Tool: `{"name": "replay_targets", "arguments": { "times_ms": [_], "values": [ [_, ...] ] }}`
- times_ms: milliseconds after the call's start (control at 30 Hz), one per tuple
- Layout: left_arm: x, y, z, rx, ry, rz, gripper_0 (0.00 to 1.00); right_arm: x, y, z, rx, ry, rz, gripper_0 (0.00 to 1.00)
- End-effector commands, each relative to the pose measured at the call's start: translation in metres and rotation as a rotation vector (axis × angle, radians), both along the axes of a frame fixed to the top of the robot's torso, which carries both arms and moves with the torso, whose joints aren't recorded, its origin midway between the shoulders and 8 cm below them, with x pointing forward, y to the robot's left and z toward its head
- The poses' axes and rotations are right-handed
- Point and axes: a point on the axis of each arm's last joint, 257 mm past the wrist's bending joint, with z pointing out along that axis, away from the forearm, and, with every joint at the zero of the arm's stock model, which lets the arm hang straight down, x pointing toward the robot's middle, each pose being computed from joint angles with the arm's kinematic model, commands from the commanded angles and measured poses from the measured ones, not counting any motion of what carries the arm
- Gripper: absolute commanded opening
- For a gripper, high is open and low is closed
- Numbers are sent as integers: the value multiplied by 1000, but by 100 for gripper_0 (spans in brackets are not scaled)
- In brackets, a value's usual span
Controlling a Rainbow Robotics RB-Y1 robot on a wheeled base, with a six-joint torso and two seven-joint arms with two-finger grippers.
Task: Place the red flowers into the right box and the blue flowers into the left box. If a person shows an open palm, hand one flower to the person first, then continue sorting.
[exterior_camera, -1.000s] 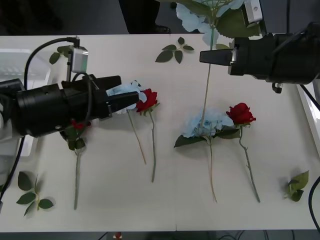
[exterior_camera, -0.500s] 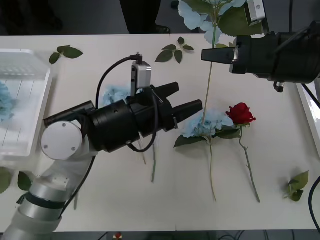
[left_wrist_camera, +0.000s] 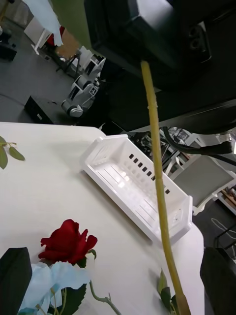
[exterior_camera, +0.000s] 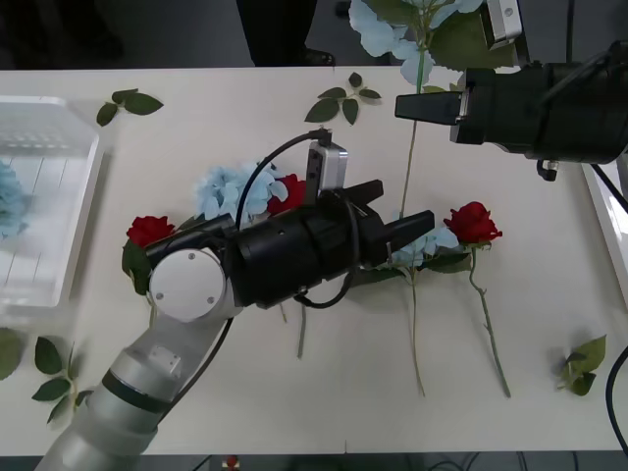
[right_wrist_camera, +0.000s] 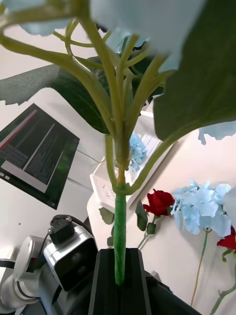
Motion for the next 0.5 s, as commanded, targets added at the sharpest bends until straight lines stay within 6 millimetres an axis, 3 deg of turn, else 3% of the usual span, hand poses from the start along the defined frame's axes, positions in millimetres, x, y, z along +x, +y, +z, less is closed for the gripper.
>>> {"name": "replay_targets", "arguments": {
  "times_ms": [33, 100, 200, 233, 500],
  "values": [
    [4, -14, 23, -17, -50, -1, 94, -8, 7, 22, 1, -31, 23, 0],
    [6, -16, 23, -17, -47, -3, 71, -8, 7, 22, 1, -31, 23, 0],
    [6, -17, 24, -21, -40, -7, 4, -8, 7, 22, 0, -34, 23, 0],
    [6, -17, 23, -21, -37, -6, 0, -8, 7, 22, 0, -36, 24, 0],
    [6, -17, 22, -23, -26, -9, 0, -8, 7, 22, 1, -36, 24, 0]
  ]
}}
